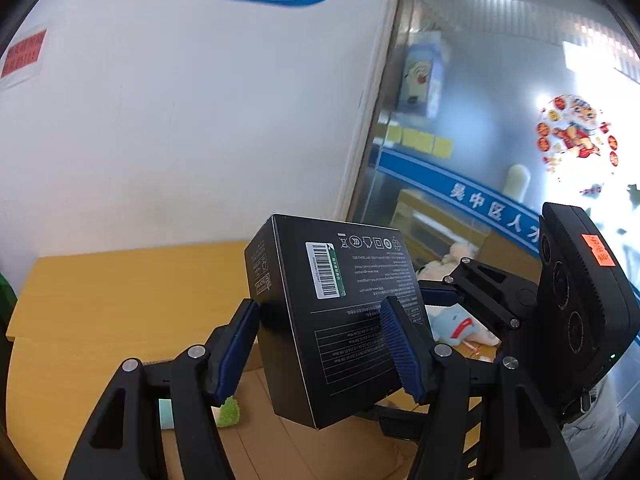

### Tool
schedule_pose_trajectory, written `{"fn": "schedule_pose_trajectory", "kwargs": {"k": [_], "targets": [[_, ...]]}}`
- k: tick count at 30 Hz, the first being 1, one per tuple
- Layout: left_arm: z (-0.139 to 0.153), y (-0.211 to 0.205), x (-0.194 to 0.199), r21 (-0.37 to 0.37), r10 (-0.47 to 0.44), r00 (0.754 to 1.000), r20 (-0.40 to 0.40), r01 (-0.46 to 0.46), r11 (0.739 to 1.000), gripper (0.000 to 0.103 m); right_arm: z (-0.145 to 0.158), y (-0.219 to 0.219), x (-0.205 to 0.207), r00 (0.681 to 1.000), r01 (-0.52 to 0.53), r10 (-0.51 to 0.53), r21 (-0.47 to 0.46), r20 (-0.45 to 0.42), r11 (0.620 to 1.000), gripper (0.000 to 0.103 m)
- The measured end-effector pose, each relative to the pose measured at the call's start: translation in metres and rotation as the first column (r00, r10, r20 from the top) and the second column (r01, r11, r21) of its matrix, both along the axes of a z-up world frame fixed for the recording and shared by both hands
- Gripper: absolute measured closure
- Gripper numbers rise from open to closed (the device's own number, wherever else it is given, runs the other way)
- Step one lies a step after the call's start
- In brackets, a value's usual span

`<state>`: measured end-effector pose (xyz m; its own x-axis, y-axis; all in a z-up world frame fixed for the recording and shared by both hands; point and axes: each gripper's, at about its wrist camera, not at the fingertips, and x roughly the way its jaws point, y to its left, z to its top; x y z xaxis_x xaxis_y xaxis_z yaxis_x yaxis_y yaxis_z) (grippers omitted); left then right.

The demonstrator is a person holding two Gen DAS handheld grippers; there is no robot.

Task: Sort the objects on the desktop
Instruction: 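Carry the black box over the cardboard box and release it inside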

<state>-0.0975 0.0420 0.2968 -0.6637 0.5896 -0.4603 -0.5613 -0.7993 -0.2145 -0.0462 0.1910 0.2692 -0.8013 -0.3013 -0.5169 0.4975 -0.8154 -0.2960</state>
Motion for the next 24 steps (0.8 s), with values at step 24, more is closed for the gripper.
{"fn": "schedule_pose_trajectory", "kwargs": {"k": [24], "targets": [[-0.261,0.062,-0.177,-0.227,0.149,0.819,0.554,-0.024,0.974,0.043,-0.264,0.038,-0.192,0.833,0.036,0.024,-0.098,0.552,0.995,0.014]]}}
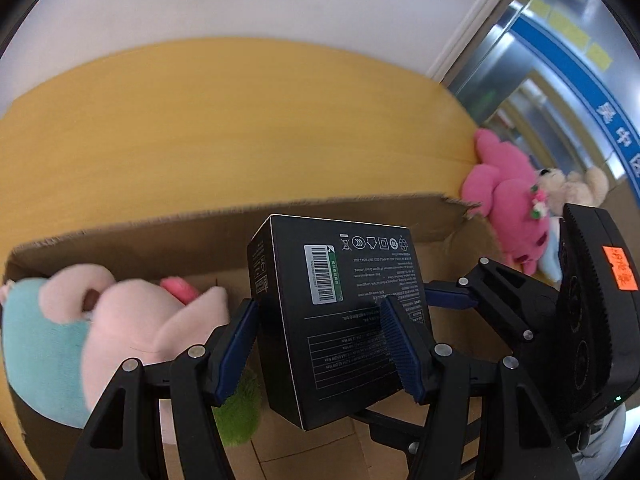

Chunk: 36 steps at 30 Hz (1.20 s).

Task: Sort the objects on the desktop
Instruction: 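Carry the black box over the cardboard box and release it inside, then move the right gripper to the black sunglasses and close on them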

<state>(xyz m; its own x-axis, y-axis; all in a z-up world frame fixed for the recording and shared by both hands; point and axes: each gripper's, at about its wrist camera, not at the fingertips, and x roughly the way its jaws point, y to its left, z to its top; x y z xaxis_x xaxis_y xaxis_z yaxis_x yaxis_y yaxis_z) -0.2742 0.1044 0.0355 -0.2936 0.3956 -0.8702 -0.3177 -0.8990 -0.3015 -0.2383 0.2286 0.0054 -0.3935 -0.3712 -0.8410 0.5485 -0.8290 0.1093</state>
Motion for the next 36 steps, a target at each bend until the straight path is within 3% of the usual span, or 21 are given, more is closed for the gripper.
{"fn": "schedule_pose_trajectory", "kwargs": {"k": [3,5,9,12,14,16,18,21,22,23,25,28,32,36], "targets": [[-0.021,0.002,-0.001,-0.057,0.009,0.998,0.06,-0.005,0.998,0.048,-0.015,0.002,-0.006,0.999,0.007,-0.007,-0.007,0.044,1.0,0.014],[-0.021,0.007,0.003,-0.101,-0.003,0.999,0.034,0.006,0.995,0.05,-0.022,0.002,-0.009,0.998,0.015,-0.015,-0.012,0.066,1.0,0.016],[-0.013,0.007,0.01,-0.069,0.025,0.999,0.035,-0.023,0.997,0.048,-0.029,0.001,-0.007,0.995,0.052,-0.05,-0.017,0.082,0.999,0.016],[0.004,-0.001,0.027,-0.057,0.033,0.999,-0.003,-0.033,0.998,0.048,-0.027,-0.003,0.002,0.994,0.065,-0.065,0.006,0.086,0.998,0.016],[0.024,-0.012,0.046,-0.055,0.038,0.996,-0.085,-0.043,0.998,0.048,-0.014,-0.001,0.019,0.995,0.08,-0.081,0.014,0.053,0.997,0.015],[0.051,-0.022,0.077,-0.053,0.044,0.979,-0.201,-0.055,0.997,0.044,0.006,0.003,0.027,0.992,0.129,-0.129,0.023,-0.009,0.991,0.014],[0.078,-0.035,0.116,-0.053,0.059,0.944,-0.324,-0.08,0.995,0.034,0.029,0.006,0.052,0.971,0.224,-0.222,0.013,-0.087,0.974,0.014],[0.11,-0.048,0.172,-0.056,0.107,0.866,-0.489,-0.153,0.987,0.015,0.063,0.003,0.107,0.935,0.283,-0.287,-0.049,-0.211,0.958,0.004],[0.117,-0.053,0.191,-0.048,0.121,0.838,-0.531,-0.173,0.984,0.004,0.071,0.002,0.127,0.916,0.301,-0.306,-0.057,-0.261,0.952,0.0],[0.125,-0.059,0.215,-0.036,0.143,0.803,-0.579,-0.201,0.979,0.0,0.077,0.002,0.15,0.894,0.317,-0.323,-0.07,-0.311,0.946,0.0],[0.136,-0.062,0.241,-0.024,0.174,0.762,-0.624,-0.241,0.97,0.0,0.092,0.003,0.178,0.858,0.346,-0.354,-0.09,-0.372,0.934,0.0],[0.135,-0.074,0.278,-0.033,0.202,0.75,-0.63,-0.286,0.958,0.0,0.086,-0.011,0.223,0.822,0.409,-0.415,-0.104,-0.389,0.907,0.0],[0.13,-0.086,0.314,-0.035,0.221,0.761,-0.611,-0.304,0.952,0.0,0.079,-0.02,0.253,0.806,0.45,-0.458,-0.114,-0.374,0.886,0.0],[0.126,-0.094,0.346,-0.041,0.239,0.754,-0.612,-0.332,0.942,0.001,0.081,-0.021,0.275,0.774,0.495,-0.502,-0.125,-0.385,0.86,0.001]]}}
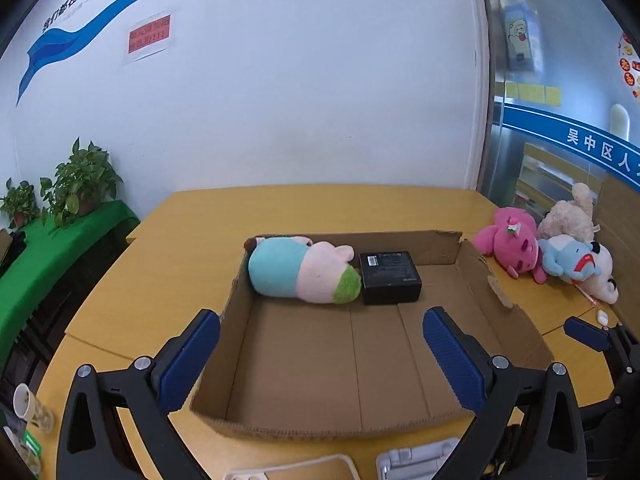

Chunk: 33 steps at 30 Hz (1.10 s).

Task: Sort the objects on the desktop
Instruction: 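Move the right gripper to the black sunglasses and close on them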

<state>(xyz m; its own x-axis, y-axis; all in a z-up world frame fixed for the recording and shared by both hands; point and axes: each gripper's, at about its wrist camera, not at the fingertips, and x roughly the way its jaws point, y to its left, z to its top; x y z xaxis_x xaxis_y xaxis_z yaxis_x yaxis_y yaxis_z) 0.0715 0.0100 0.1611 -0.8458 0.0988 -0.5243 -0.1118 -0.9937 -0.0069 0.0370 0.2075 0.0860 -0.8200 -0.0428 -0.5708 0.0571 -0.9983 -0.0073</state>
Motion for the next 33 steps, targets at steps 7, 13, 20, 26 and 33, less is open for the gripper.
{"fn": "schedule_pose_trajectory", "kwargs": {"k": [7,13,20,26,33], "targets": [[-0.016,-0.005,0.021,0.033,-0.086,0.992,0.095,0.083,0.996,0.095,0.004,0.0,0.029,0.995,-0.096,0.099,-0.117,0.021,0.989,0.08],[-0.021,-0.016,0.047,0.035,-0.049,0.998,0.036,0.048,0.998,0.001,-0.01,0.015,0.065,0.999,-0.038,0.039,-0.077,0.006,0.996,0.008],[-0.059,-0.015,0.053,0.1,-0.13,0.981,0.146,0.117,0.988,0.001,-0.08,0.042,0.072,0.975,0.03,0.011,-0.18,0.223,0.983,0.008],[-0.088,-0.003,0.052,0.136,-0.193,0.952,0.237,0.165,0.977,0.001,-0.127,0.02,0.069,0.951,0.01,0.033,-0.137,0.309,0.99,0.008],[-0.102,0.011,0.05,0.151,-0.244,0.928,0.282,0.208,0.966,0.001,-0.151,0.013,0.065,0.937,-0.042,0.063,-0.068,0.344,0.997,0.027]]}}
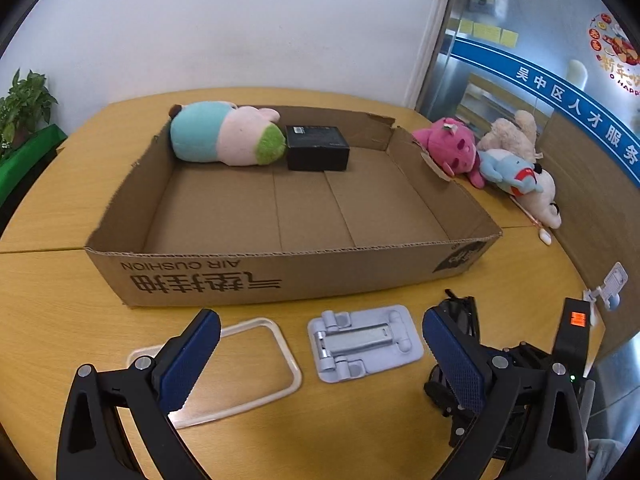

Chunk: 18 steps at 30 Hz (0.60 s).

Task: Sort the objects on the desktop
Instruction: 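Move the right gripper to the black sunglasses and close on them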

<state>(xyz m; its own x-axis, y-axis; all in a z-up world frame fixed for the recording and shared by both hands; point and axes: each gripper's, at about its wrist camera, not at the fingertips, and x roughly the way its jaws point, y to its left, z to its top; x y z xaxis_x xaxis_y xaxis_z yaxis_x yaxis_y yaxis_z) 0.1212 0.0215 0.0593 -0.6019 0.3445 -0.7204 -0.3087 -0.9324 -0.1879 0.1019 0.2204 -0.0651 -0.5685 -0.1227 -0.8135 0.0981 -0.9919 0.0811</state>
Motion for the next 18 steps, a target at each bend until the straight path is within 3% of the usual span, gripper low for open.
{"fn": "schedule_pose_trajectory", "kwargs": {"k": [5,10,15,18], "targets": [[-0.008,0.014,-0.003,0.021,-0.048,0.998,0.036,0.047,0.999,0.001,-0.003,0.018,0.013,1.0,-0.023,0.023,0.044,-0.01,0.999,0.04],[-0.021,0.037,-0.009,0.074,-0.121,0.987,0.109,0.114,0.991,0.001,0.0,0.029,0.024,1.0,-0.029,0.029,0.032,0.003,0.999,0.043],[-0.042,0.058,-0.018,0.247,-0.237,0.941,0.243,0.176,0.953,0.002,-0.001,0.02,0.035,0.997,-0.076,0.077,0.073,-0.005,0.994,0.043],[-0.056,0.077,-0.023,0.299,-0.283,0.915,0.288,0.195,0.934,0.009,-0.003,0.019,0.04,0.997,-0.075,0.077,0.092,-0.02,0.993,0.046]]}}
